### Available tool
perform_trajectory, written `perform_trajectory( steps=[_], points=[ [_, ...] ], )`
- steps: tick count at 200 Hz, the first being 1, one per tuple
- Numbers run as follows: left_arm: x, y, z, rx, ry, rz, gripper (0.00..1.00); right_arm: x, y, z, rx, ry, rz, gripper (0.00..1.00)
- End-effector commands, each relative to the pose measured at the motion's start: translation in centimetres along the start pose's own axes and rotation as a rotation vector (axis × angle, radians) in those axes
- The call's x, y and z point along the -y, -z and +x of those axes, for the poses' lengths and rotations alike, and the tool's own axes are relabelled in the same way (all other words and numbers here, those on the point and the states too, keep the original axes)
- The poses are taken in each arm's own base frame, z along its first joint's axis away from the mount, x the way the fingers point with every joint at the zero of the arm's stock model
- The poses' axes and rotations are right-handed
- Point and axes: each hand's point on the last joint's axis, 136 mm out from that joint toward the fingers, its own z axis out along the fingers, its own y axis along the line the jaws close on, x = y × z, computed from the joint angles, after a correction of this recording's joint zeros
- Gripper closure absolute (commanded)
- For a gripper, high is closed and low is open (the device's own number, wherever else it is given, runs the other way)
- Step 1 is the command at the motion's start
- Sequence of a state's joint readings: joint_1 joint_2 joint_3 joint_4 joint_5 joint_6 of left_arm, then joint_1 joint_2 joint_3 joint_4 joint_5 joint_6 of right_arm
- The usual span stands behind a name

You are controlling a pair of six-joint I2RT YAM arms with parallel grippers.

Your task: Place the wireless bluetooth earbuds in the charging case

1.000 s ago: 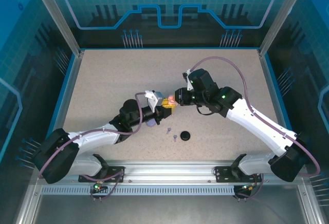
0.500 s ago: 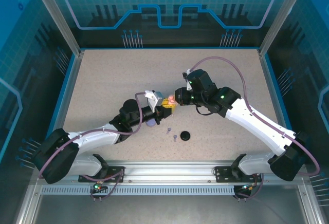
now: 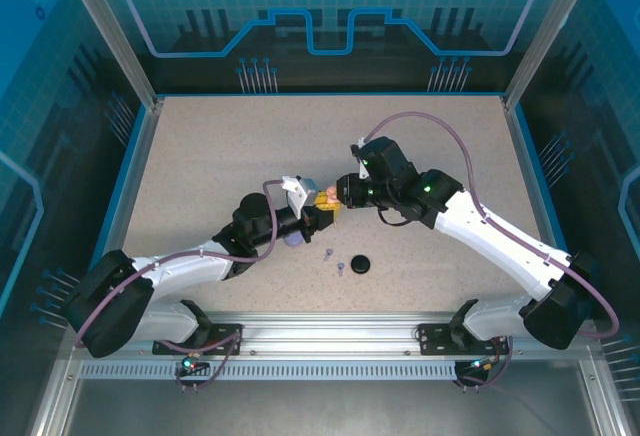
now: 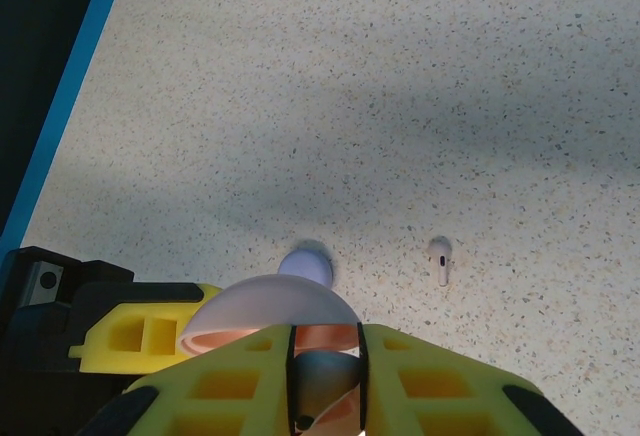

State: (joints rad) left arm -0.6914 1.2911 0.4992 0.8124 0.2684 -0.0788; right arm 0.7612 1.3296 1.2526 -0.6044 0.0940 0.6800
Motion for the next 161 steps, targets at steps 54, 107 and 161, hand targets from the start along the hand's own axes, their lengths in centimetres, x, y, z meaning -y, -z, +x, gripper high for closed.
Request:
perform_trajectory(
  steps=[54,107,161],
  points=[
    [0.8,0.2,-2.5,0.073,-0.033,0.019,0.96,-2.5,1.3,0.1,-0.022,0.027,-0.086,0.7],
    [0.9,0.5,-2.6,0.08,-0.038,0.018,0.96,-1.8,3.9,-1.4,0.047,0.054,-0.06,0.6],
    [1.2,1.3,-3.5,0.105,-0.054,0.013,0.96,0.6,6.4,-2.1,0.109,0.086,-0.033,0.51]
  ],
)
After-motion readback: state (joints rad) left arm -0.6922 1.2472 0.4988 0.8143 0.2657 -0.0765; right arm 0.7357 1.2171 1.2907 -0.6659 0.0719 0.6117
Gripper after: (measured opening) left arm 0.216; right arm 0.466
